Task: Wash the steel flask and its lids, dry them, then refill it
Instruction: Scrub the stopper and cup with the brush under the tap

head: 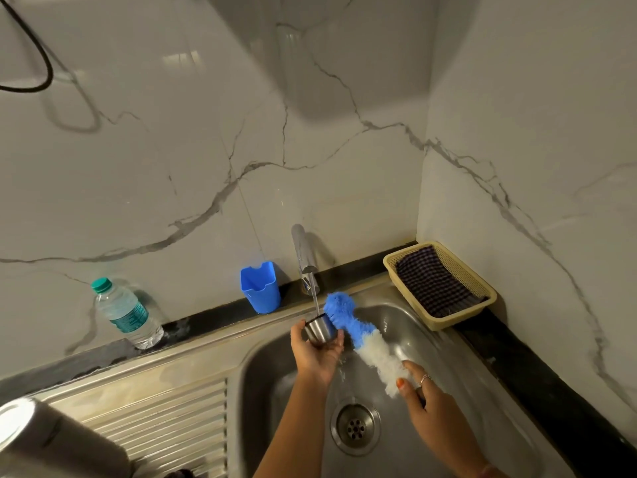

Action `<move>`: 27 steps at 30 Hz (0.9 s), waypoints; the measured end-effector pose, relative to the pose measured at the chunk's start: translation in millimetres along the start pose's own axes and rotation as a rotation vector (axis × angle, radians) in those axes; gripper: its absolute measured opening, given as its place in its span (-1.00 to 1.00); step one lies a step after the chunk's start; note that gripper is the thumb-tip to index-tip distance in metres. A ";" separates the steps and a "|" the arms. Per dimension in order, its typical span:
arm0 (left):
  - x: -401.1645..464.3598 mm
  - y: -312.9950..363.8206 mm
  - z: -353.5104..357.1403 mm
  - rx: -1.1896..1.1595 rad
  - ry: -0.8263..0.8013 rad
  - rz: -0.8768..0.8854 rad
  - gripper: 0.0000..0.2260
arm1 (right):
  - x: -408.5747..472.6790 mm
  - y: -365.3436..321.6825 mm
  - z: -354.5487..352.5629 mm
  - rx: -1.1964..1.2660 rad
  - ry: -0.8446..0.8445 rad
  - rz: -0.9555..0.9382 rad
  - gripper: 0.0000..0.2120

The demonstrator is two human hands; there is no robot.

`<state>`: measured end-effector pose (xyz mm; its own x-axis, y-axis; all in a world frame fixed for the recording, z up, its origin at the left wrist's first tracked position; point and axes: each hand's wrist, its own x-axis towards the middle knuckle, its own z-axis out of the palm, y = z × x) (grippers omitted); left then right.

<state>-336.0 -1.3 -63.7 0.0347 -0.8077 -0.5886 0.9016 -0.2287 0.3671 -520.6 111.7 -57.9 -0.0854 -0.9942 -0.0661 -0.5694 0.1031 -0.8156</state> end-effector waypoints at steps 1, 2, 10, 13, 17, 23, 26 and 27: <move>-0.5 -0.8 -0.2 -0.003 0.004 0.009 -0.55 | -2.4 2.5 -0.3 0.003 -0.004 -0.001 -0.61; -0.2 -1.2 -0.4 0.006 0.002 0.016 -0.57 | -4.5 5.5 -1.5 0.013 -0.001 0.010 -0.62; -2.2 -7.7 2.1 0.053 -0.054 0.025 -0.66 | -12.0 36.7 -10.8 0.116 0.055 0.214 -0.62; -1.8 -6.0 4.9 0.060 -0.079 0.028 -0.63 | -10.3 44.4 -9.8 0.157 0.056 0.254 -0.62; -1.0 -1.5 5.1 0.077 -0.105 0.023 -0.62 | -7.1 45.7 -9.0 0.196 0.058 0.269 -0.62; 2.0 12.6 -2.7 0.187 -0.136 0.014 -0.62 | -4.6 47.9 -5.5 0.229 0.065 0.318 -0.63; 0.8 19.4 -4.3 0.198 -0.118 0.035 -0.60 | -4.4 46.0 -3.3 0.249 0.071 0.331 -0.61; 0.7 21.0 -4.6 0.201 -0.111 0.034 -0.61 | -4.7 44.2 -2.9 0.257 0.078 0.329 -0.60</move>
<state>-315.1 -4.1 -59.7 0.0060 -0.8691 -0.4946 0.7966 -0.2948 0.5277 -547.7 121.0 -92.0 -0.2955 -0.9031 -0.3115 -0.2798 0.3936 -0.8757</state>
